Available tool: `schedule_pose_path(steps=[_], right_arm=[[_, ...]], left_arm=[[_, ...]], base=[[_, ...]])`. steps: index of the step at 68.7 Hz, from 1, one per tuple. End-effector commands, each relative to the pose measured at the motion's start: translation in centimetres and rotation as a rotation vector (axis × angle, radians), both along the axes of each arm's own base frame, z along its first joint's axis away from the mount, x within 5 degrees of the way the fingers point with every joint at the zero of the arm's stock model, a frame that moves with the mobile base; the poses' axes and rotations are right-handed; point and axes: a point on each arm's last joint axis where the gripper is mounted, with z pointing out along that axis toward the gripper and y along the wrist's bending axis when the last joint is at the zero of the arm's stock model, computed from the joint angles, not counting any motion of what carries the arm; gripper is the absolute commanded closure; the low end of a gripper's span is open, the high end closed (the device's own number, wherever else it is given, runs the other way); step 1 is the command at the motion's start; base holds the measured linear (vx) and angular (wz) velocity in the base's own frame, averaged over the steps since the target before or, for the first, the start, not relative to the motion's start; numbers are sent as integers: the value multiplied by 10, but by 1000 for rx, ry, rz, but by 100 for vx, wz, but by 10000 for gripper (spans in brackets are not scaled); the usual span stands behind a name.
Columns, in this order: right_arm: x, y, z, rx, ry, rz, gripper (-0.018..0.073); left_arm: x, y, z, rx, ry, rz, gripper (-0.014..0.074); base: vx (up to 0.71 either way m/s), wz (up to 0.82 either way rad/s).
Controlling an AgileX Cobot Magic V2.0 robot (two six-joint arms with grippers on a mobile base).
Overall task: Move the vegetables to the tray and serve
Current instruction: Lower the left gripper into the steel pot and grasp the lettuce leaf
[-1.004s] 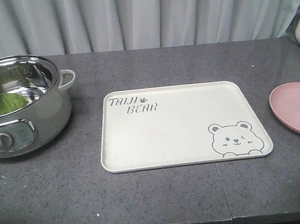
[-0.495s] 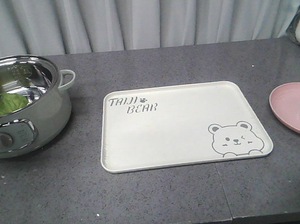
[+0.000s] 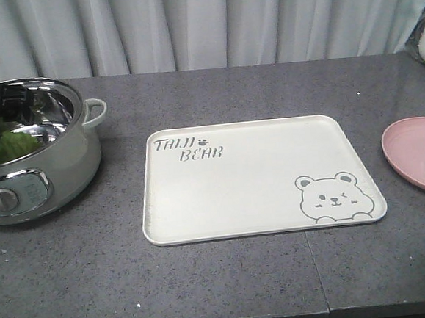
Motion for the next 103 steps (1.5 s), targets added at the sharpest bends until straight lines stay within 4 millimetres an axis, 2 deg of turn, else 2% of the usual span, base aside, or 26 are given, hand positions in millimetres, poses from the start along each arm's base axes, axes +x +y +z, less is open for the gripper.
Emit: schedule_pose_path(steps=[1, 9, 23, 35, 48, 61, 88, 103], right_arm=[[3, 0, 15, -2, -91, -1, 18], [3, 0, 15, -2, -91, -1, 18], [3, 0, 15, -2, -91, -1, 18], [3, 0, 15, -2, -91, -1, 18], [3, 0, 15, -2, -91, -1, 18], [3, 0, 15, -2, -91, -1, 18], [3, 0, 15, -2, -91, -1, 18], [3, 0, 15, -2, -91, -1, 18]], left_arm=[[7, 0, 21, -2, -107, 6, 6], [21, 1, 5, -1, -112, 12, 6], [36, 4, -16, 22, -112, 15, 6], [40, 4, -31, 26, -68, 13, 6], [38, 8, -34, 76, -26, 5, 22], [36, 13, -35, 145, -1, -3, 136], [36, 12, -33, 143, -13, -4, 457], [31, 12, -22, 145, -36, -2, 559]], base=[[0, 0], [0, 0], [0, 0], [0, 0], [0, 0], [0, 0], [0, 0], [0, 0]])
